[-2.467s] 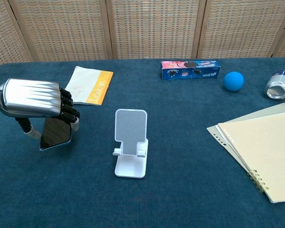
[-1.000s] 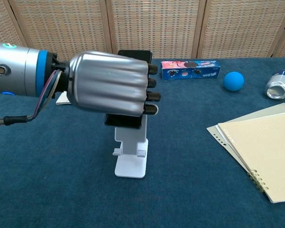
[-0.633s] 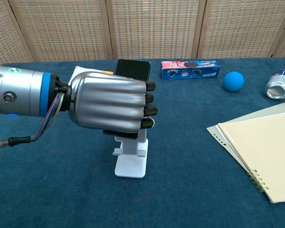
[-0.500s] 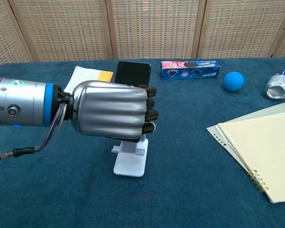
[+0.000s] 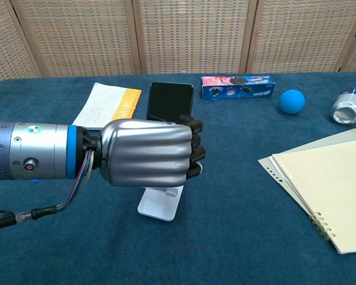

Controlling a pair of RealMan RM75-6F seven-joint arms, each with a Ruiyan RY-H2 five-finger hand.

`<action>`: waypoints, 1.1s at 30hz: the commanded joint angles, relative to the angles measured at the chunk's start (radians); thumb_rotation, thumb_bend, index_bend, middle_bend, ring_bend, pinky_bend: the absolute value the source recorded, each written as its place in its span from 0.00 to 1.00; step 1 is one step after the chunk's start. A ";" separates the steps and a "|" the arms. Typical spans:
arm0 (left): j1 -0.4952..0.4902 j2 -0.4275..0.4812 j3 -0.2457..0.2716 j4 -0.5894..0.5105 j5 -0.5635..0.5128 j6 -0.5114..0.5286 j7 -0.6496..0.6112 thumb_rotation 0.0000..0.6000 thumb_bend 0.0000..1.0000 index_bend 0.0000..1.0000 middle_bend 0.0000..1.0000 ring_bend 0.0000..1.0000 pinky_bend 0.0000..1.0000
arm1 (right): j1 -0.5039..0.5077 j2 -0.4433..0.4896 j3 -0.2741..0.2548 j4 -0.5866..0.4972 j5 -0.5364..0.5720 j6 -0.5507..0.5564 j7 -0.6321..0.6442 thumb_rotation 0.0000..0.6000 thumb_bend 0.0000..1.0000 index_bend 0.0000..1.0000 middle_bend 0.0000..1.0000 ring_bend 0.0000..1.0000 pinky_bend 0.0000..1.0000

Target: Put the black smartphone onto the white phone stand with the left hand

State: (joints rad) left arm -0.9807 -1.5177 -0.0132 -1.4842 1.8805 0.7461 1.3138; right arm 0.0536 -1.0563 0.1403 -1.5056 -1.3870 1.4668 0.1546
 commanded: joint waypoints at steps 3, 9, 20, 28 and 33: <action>0.006 0.006 0.005 -0.005 0.009 -0.004 0.011 1.00 0.00 0.54 0.42 0.48 0.41 | -0.001 0.002 0.000 -0.002 0.001 0.000 0.001 1.00 0.00 0.00 0.00 0.00 0.00; 0.014 0.011 0.015 -0.008 0.025 -0.003 0.021 1.00 0.00 0.54 0.42 0.48 0.41 | -0.001 0.002 -0.002 -0.003 -0.003 0.001 0.000 1.00 0.00 0.00 0.00 0.00 0.00; 0.030 0.018 0.017 -0.017 0.046 0.012 0.024 1.00 0.00 0.20 0.13 0.26 0.31 | -0.002 0.002 -0.004 -0.008 -0.005 0.003 -0.007 1.00 0.00 0.00 0.00 0.00 0.00; 0.034 0.076 0.029 -0.034 0.092 0.045 0.002 1.00 0.00 0.06 0.00 0.05 0.18 | -0.002 0.000 -0.006 -0.012 -0.005 0.003 -0.018 1.00 0.00 0.00 0.00 0.00 0.00; 0.042 0.106 0.037 -0.043 0.118 0.084 -0.039 1.00 0.00 0.00 0.00 0.00 0.13 | -0.002 -0.001 -0.007 -0.016 -0.005 0.003 -0.025 1.00 0.00 0.00 0.00 0.00 0.00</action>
State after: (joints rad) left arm -0.9413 -1.4220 0.0195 -1.5229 1.9887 0.8164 1.2883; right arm 0.0519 -1.0574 0.1331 -1.5211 -1.3921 1.4696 0.1296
